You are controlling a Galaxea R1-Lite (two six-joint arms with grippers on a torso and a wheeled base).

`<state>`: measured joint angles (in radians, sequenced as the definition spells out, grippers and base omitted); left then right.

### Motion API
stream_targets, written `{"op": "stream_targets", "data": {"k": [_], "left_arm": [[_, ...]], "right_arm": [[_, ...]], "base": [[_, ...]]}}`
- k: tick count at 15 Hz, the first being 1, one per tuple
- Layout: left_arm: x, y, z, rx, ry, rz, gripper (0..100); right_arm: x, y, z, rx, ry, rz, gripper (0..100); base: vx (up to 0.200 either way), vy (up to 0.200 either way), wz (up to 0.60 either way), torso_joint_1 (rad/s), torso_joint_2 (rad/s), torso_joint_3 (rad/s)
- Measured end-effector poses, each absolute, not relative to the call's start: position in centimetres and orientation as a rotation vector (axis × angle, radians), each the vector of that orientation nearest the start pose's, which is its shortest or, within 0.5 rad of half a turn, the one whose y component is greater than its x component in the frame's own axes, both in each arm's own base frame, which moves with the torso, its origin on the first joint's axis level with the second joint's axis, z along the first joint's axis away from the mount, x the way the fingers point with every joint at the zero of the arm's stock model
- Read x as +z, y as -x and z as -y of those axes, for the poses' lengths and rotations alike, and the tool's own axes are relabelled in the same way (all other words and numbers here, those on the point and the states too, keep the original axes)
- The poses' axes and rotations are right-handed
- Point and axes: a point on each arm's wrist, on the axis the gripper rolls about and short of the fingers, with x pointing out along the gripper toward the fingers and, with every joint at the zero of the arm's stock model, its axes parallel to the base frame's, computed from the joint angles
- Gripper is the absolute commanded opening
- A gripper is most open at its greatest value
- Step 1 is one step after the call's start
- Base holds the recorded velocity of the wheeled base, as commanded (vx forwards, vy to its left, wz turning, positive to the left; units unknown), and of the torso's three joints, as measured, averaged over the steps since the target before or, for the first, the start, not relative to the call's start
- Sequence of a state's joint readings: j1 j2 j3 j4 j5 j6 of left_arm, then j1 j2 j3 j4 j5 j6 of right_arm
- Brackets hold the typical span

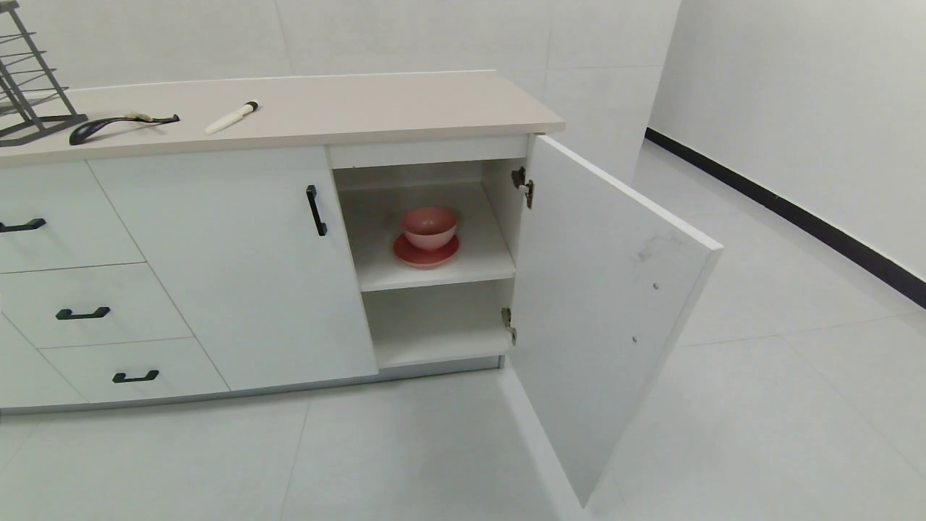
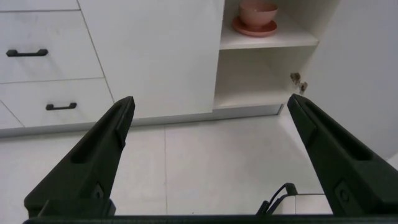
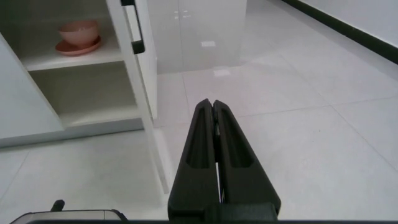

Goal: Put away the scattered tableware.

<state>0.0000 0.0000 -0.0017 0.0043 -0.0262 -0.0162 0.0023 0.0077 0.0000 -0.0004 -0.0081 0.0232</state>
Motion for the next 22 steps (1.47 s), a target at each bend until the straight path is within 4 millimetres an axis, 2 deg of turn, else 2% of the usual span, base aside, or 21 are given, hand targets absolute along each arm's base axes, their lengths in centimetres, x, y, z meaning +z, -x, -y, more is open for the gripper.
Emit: {"op": "stream_targets", "data": {"k": [4, 5, 7, 9, 10, 13, 17, 22], "left_arm": [[7.5, 2.3, 0.1, -0.027, 0.016, -0.003, 100], [7.5, 2.3, 0.1, -0.026, 0.016, -0.003, 100], [7.5, 2.3, 0.1, -0.026, 0.016, -0.003, 100], [7.5, 2.3, 0.1, -0.026, 0.017, -0.003, 100], [7.6, 2.3, 0.1, -0.026, 0.018, -0.003, 100], [7.6, 2.3, 0.1, -0.026, 0.019, -0.002, 100], [7.6, 2.3, 0.1, -0.025, 0.023, -0.002, 100], [7.6, 2.3, 0.1, -0.024, 0.024, -0.002, 100]], "right_arm": [[7.7, 2.2, 0.0, 0.018, -0.018, 0.001, 0], [8.6, 2.3, -0.1, 0.027, -0.014, 0.083, 0], [12.3, 3.1, -0.1, 0.041, -0.003, 0.279, 0], [15.8, 3.4, -0.3, 0.100, 0.010, 0.328, 0], [16.7, 2.9, -0.4, 0.143, 0.011, 0.294, 0], [18.4, 0.0, -0.6, 0.261, -0.004, 0.135, 0], [20.0, -5.2, -1.1, 0.378, -0.016, -0.017, 0], [19.6, -11.5, -2.3, 0.466, 0.122, -0.114, 0]], "base": [[0.000, 0.000, 0.00, 0.000, 0.00, 0.000], [0.000, 0.000, 0.00, 0.000, 0.00, 0.000], [0.000, 0.000, 0.00, 0.000, 0.00, 0.000], [0.000, 0.000, 0.00, 0.000, 0.00, 0.000], [0.000, 0.000, 0.00, 0.000, 0.00, 0.000], [0.000, 0.000, 0.00, 0.000, 0.00, 0.000], [0.000, 0.000, 0.00, 0.000, 0.00, 0.000], [0.000, 0.000, 0.00, 0.000, 0.00, 0.000]]}}
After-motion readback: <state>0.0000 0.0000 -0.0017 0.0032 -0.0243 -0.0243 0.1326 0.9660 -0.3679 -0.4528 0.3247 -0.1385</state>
